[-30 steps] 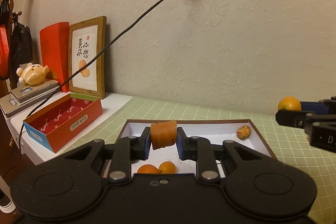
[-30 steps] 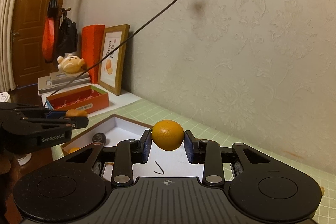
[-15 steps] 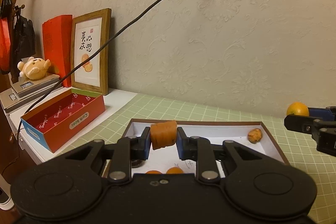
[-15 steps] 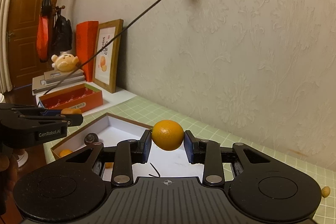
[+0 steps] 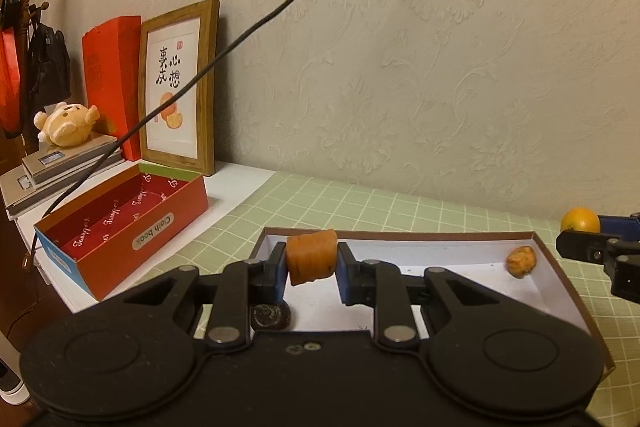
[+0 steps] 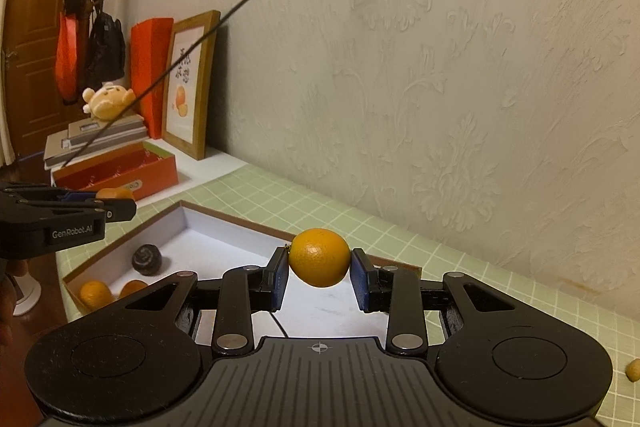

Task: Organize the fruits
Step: 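Carry the piece and small orange over the white tray and release both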

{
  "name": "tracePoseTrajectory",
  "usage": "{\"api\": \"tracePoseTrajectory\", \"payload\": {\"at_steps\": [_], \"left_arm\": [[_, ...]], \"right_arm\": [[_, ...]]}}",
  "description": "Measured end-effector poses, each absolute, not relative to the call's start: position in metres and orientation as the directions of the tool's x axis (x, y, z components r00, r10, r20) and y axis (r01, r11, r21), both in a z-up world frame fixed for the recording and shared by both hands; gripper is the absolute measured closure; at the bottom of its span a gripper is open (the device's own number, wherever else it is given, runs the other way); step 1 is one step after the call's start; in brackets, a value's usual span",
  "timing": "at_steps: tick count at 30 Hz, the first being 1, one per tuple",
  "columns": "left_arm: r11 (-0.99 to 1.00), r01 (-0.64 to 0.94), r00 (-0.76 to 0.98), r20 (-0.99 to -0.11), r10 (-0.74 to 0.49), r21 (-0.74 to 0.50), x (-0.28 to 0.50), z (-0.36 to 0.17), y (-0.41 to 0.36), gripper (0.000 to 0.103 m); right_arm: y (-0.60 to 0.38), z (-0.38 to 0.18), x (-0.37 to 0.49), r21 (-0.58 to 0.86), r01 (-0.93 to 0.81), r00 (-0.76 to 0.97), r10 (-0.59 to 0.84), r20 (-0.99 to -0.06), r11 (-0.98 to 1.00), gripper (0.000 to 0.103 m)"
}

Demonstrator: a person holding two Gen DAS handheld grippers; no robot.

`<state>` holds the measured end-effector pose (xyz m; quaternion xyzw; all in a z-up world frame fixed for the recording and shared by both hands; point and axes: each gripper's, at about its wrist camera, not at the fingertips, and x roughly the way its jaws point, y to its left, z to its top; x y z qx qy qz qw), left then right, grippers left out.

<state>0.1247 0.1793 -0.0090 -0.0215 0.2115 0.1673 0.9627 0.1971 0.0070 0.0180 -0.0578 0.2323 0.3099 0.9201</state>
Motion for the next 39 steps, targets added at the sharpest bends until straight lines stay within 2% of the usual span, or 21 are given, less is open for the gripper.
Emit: {"api": "tracePoseTrajectory", "payload": {"at_steps": [14, 15, 16, 17, 18, 19, 22, 39], "left_arm": [[0.946, -0.321, 0.826, -0.475, 0.302, 0.044, 0.152, -0.031, 0.193, 0.088], [0.949, -0.312, 0.826, -0.482, 0.292, 0.041, 0.153, -0.032, 0.193, 0.084], [0.953, -0.3, 0.831, -0.481, 0.279, 0.033, 0.153, -0.033, 0.193, 0.062], [0.951, -0.306, 0.836, -0.469, 0.286, 0.034, 0.151, -0.032, 0.192, 0.043], [0.942, -0.331, 0.844, -0.431, 0.32, 0.051, 0.147, -0.031, 0.189, 0.012], [0.935, -0.345, 0.855, -0.385, 0.347, 0.076, 0.142, -0.03, 0.185, 0.009], [0.928, -0.359, 0.856, -0.359, 0.371, 0.103, 0.139, -0.024, 0.183, 0.009], [0.927, -0.363, 0.847, -0.382, 0.371, 0.096, 0.135, -0.022, 0.183, 0.007]], "right_arm": [[0.016, -0.005, 0.227, 0.052, -0.591, 0.668, 0.525, -0.528, 0.805, 0.069], [0.018, -0.006, 0.228, 0.042, -0.595, 0.67, 0.523, -0.527, 0.803, 0.069], [0.021, -0.008, 0.229, 0.02, -0.593, 0.676, 0.511, -0.532, 0.805, 0.067], [0.024, -0.009, 0.23, -0.007, -0.57, 0.698, 0.48, -0.531, 0.822, 0.036], [0.022, -0.01, 0.228, -0.018, -0.542, 0.731, 0.46, -0.504, 0.84, 0.014], [0.019, -0.011, 0.226, -0.011, -0.534, 0.749, 0.467, -0.469, 0.846, 0.001], [0.018, -0.01, 0.228, -0.005, -0.533, 0.745, 0.465, -0.479, 0.846, 0.001], [0.005, -0.008, 0.225, 0.036, -0.517, 0.733, 0.464, -0.498, 0.855, 0.001]]}}
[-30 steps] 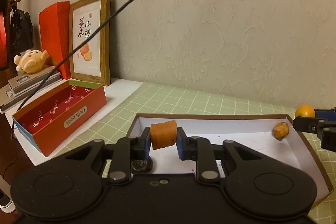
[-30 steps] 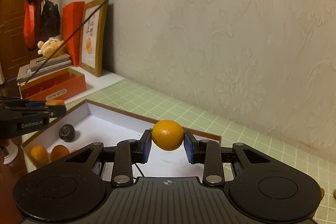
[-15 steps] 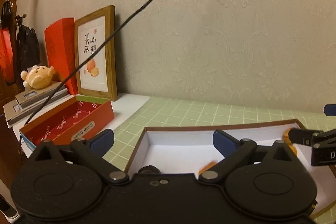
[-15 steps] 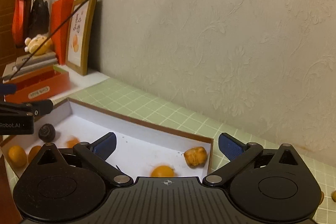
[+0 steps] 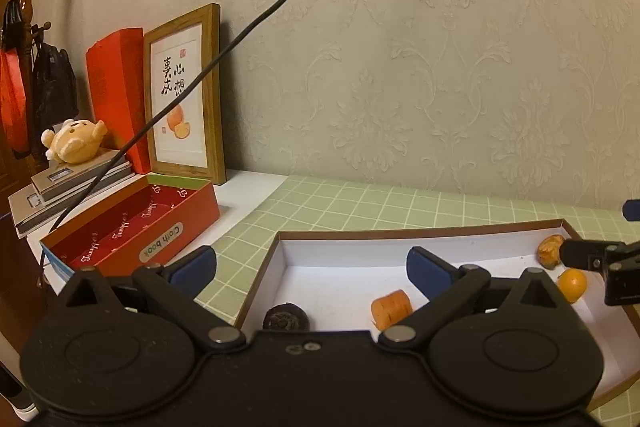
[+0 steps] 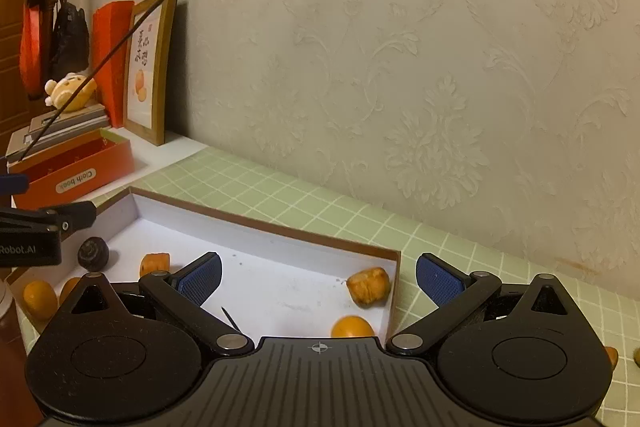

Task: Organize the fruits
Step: 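Carry the piece and small orange over the white tray and release both, then move both open tools back toward the remaining fruits near the white jug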

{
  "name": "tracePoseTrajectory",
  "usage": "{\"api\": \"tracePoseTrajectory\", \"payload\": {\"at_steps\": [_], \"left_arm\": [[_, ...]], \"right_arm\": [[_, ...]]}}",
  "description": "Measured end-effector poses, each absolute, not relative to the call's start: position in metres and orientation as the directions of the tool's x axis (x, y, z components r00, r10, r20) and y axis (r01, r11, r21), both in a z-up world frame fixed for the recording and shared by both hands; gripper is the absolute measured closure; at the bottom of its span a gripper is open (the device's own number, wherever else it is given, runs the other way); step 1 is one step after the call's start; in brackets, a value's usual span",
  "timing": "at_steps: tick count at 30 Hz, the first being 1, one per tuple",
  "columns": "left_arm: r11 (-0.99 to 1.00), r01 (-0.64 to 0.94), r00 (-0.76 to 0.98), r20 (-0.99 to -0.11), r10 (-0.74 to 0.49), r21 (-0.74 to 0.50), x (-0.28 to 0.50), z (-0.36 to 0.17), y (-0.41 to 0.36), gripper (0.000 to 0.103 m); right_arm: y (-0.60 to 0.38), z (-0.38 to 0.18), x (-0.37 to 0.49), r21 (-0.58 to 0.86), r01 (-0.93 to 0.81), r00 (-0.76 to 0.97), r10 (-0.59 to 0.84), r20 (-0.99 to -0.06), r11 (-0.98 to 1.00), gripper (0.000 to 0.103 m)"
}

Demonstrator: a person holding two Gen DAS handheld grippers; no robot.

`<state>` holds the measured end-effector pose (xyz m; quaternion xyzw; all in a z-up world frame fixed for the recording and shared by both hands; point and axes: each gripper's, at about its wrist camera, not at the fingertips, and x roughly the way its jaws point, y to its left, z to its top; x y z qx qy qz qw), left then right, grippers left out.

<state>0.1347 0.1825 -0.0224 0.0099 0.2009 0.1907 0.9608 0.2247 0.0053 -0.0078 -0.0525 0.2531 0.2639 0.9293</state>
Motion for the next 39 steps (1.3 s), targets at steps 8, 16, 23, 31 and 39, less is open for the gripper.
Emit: {"api": "tracePoseTrajectory", "payload": {"at_steps": [8, 16, 23, 31, 39], "left_arm": [[0.913, -0.392, 0.852, -0.33, 0.407, 0.113, 0.125, -0.01, 0.167, 0.006], [0.941, -0.325, 0.863, -0.377, 0.336, 0.094, 0.131, 0.001, 0.131, 0.006], [0.964, -0.249, 0.886, -0.38, 0.267, 0.098, 0.139, 0.001, 0.082, 0.006], [0.987, -0.134, 0.915, -0.371, 0.156, 0.086, 0.149, -0.007, 0.017, 0.013], [0.999, 0.002, 0.92, -0.393, 0.017, 0.048, 0.165, -0.024, -0.054, 0.031]], "right_arm": [[-0.012, 0.001, 0.214, 0.037, -0.513, 0.74, 0.463, -0.489, 0.858, 0.001], [-0.045, 0.014, 0.209, 0.038, -0.474, 0.772, 0.436, -0.463, 0.88, 0.001], [-0.092, 0.02, 0.206, 0.03, -0.4, 0.816, 0.371, -0.443, 0.916, 0.001], [-0.161, 0.016, 0.206, 0.045, -0.283, 0.847, 0.272, -0.457, 0.958, 0.001], [-0.216, -0.001, 0.207, 0.043, -0.18, 0.854, 0.178, -0.49, 0.983, 0.024]]}}
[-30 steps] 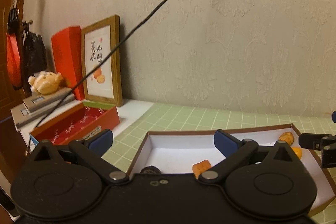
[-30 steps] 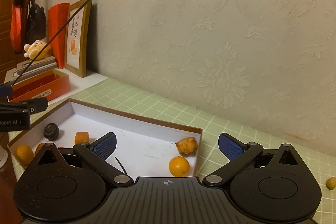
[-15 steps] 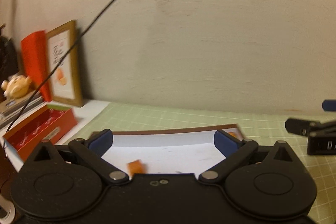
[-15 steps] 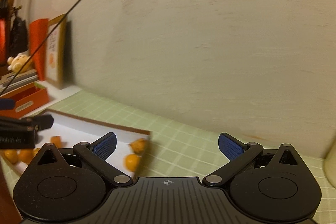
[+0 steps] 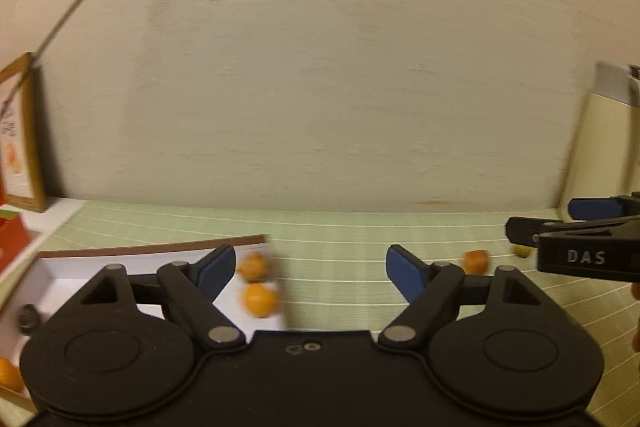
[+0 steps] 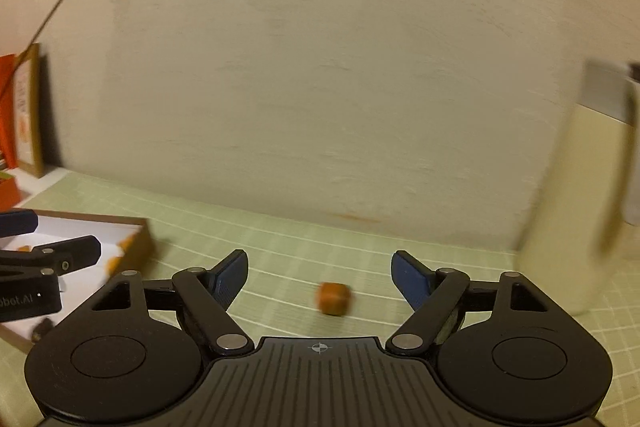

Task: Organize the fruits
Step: 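Move both open tools back toward the remaining fruits near the white jug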

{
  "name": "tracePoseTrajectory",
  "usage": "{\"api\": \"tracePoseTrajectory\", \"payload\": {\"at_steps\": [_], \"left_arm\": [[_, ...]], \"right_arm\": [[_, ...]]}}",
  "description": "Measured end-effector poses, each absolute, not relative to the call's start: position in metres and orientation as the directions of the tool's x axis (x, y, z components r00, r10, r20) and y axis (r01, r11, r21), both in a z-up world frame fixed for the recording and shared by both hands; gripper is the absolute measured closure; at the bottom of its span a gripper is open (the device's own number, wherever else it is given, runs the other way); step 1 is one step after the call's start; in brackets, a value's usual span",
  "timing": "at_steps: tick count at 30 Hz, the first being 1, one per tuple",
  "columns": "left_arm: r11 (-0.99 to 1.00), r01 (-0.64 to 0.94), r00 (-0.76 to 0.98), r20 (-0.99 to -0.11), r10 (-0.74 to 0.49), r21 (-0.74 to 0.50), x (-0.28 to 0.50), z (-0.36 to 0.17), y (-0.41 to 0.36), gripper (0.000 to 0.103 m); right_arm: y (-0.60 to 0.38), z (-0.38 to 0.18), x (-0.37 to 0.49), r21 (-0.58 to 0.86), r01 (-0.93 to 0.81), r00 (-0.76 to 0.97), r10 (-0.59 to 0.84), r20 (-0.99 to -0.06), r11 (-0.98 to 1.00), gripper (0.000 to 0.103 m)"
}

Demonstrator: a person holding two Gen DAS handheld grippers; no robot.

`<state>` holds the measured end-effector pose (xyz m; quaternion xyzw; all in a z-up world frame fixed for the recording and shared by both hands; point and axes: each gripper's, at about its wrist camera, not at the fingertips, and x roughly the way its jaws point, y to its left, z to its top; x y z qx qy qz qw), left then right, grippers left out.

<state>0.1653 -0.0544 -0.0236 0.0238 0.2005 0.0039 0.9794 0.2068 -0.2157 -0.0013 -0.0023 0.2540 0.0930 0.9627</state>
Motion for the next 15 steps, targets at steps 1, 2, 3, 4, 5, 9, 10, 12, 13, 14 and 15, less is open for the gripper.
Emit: {"api": "tracePoseTrajectory", "payload": {"at_steps": [1, 2, 3, 4, 5, 9, 10, 12, 13, 14, 15], "left_arm": [[0.999, 0.015, 0.918, -0.398, 0.003, 0.043, 0.169, -0.026, -0.063, 0.035], [0.999, 0.024, 0.914, -0.405, -0.007, 0.038, 0.173, -0.029, -0.072, 0.036], [0.999, 0.032, 0.911, -0.413, -0.015, 0.035, 0.176, -0.033, -0.08, 0.038], [0.999, 0.04, 0.907, -0.42, -0.024, 0.029, 0.181, -0.037, -0.086, 0.039], [0.999, 0.048, 0.903, -0.429, -0.032, 0.026, 0.185, -0.04, -0.093, 0.04], [0.996, 0.086, 0.886, -0.459, -0.066, 0.023, 0.2, -0.055, -0.119, 0.047], [0.995, 0.096, 0.883, -0.464, -0.072, 0.029, 0.203, -0.059, -0.124, 0.049], [0.993, 0.111, 0.877, -0.474, -0.081, 0.036, 0.21, -0.065, -0.135, 0.05], [0.993, 0.115, 0.873, -0.48, -0.083, 0.038, 0.215, -0.068, -0.139, 0.052], [0.992, 0.117, 0.871, -0.484, -0.085, 0.036, 0.219, -0.071, -0.142, 0.053], [0.992, 0.118, 0.868, -0.489, -0.086, 0.036, 0.223, -0.073, -0.145, 0.055]], "right_arm": [[-0.223, -0.005, 0.207, 0.047, -0.167, 0.853, 0.168, -0.493, 0.985, 0.025], [-0.23, -0.008, 0.208, 0.046, -0.153, 0.853, 0.156, -0.498, 0.987, 0.026], [-0.238, -0.012, 0.209, 0.046, -0.139, 0.849, 0.143, -0.509, 0.989, 0.028], [-0.243, -0.015, 0.212, 0.05, -0.131, 0.846, 0.138, -0.516, 0.99, 0.032], [-0.249, -0.018, 0.214, 0.053, -0.118, 0.844, 0.128, -0.52, 0.992, 0.034], [-0.262, -0.029, 0.224, 0.024, -0.102, 0.84, 0.099, -0.534, 0.995, 0.04], [-0.269, -0.031, 0.226, 0.028, -0.099, 0.84, 0.099, -0.533, 0.995, 0.04], [-0.273, -0.036, 0.232, 0.046, -0.096, 0.831, 0.106, -0.547, 0.994, 0.044], [-0.276, -0.039, 0.236, 0.053, -0.099, 0.824, 0.111, -0.556, 0.994, 0.05], [-0.278, -0.042, 0.242, 0.053, -0.1, 0.819, 0.113, -0.563, 0.994, 0.053], [-0.279, -0.044, 0.245, 0.052, -0.102, 0.817, 0.114, -0.565, 0.993, 0.053]]}}
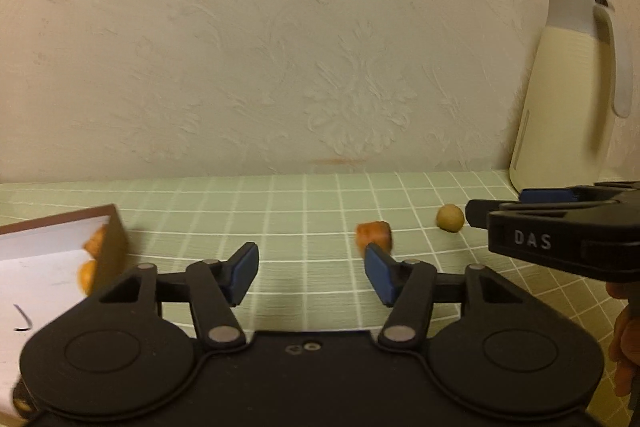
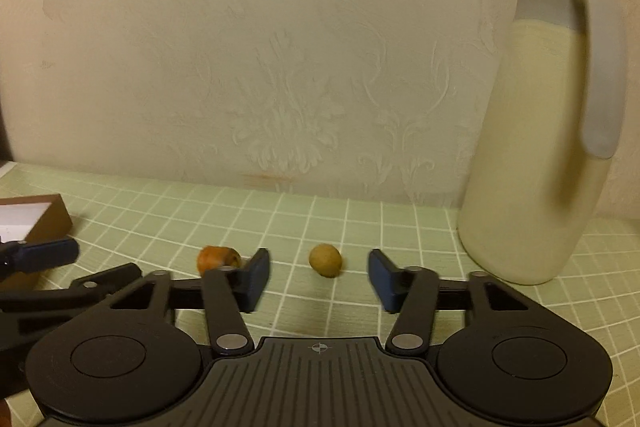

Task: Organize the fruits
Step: 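Move both open tools back toward the remaining fruits near the white jug, then grasp an orange cylindrical piece with the left tool while the right tool grasps a tan round fruit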

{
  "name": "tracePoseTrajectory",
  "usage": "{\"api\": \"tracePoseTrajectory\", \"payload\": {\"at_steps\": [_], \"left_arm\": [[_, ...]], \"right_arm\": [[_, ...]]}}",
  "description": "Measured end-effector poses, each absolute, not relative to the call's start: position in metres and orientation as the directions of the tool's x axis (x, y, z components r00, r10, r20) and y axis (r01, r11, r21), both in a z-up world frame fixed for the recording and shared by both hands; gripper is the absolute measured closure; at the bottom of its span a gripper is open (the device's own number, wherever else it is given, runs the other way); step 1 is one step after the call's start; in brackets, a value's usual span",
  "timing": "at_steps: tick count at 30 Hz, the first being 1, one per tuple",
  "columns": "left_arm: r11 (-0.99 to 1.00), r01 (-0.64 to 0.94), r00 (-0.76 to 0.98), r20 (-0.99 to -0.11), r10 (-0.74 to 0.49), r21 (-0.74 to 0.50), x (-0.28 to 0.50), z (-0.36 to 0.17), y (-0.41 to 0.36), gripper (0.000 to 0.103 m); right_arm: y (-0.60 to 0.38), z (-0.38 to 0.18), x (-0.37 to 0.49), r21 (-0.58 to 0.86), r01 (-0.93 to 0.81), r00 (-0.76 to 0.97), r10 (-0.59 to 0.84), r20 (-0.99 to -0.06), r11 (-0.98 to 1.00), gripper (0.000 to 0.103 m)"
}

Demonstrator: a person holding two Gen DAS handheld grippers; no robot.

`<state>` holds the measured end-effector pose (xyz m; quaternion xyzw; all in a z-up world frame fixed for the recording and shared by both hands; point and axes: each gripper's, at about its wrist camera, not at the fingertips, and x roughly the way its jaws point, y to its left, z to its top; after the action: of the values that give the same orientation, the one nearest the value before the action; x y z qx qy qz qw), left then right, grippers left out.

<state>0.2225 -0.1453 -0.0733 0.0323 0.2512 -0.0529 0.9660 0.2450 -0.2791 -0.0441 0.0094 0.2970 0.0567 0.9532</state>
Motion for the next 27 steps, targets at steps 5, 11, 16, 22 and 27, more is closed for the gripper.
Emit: {"api": "tracePoseTrajectory", "payload": {"at_steps": [5, 11, 16, 22, 27], "left_arm": [[0.993, 0.117, 0.862, -0.5, -0.086, 0.032, 0.24, -0.083, -0.16, 0.059], [0.994, 0.107, 0.853, -0.517, -0.075, 0.032, 0.256, -0.09, -0.172, 0.065], [0.994, 0.104, 0.848, -0.525, -0.076, 0.024, 0.264, -0.095, -0.174, 0.068], [0.992, 0.123, 0.843, -0.529, -0.101, 0.007, 0.274, -0.097, -0.178, 0.071], [0.991, 0.134, 0.84, -0.532, -0.111, 0.005, 0.275, -0.097, -0.181, 0.072]], "right_arm": [[-0.289, -0.054, 0.265, 0.066, -0.113, 0.801, 0.13, -0.585, 0.991, 0.054], [-0.287, -0.067, 0.283, 0.074, -0.137, 0.773, 0.153, -0.616, 0.988, 0.058], [-0.289, -0.073, 0.292, 0.083, -0.14, 0.764, 0.161, -0.625, 0.987, 0.06], [-0.291, -0.085, 0.301, 0.102, -0.146, 0.742, 0.177, -0.647, 0.984, 0.073], [-0.296, -0.086, 0.301, 0.113, -0.151, 0.742, 0.189, -0.643, 0.982, 0.074]]}}
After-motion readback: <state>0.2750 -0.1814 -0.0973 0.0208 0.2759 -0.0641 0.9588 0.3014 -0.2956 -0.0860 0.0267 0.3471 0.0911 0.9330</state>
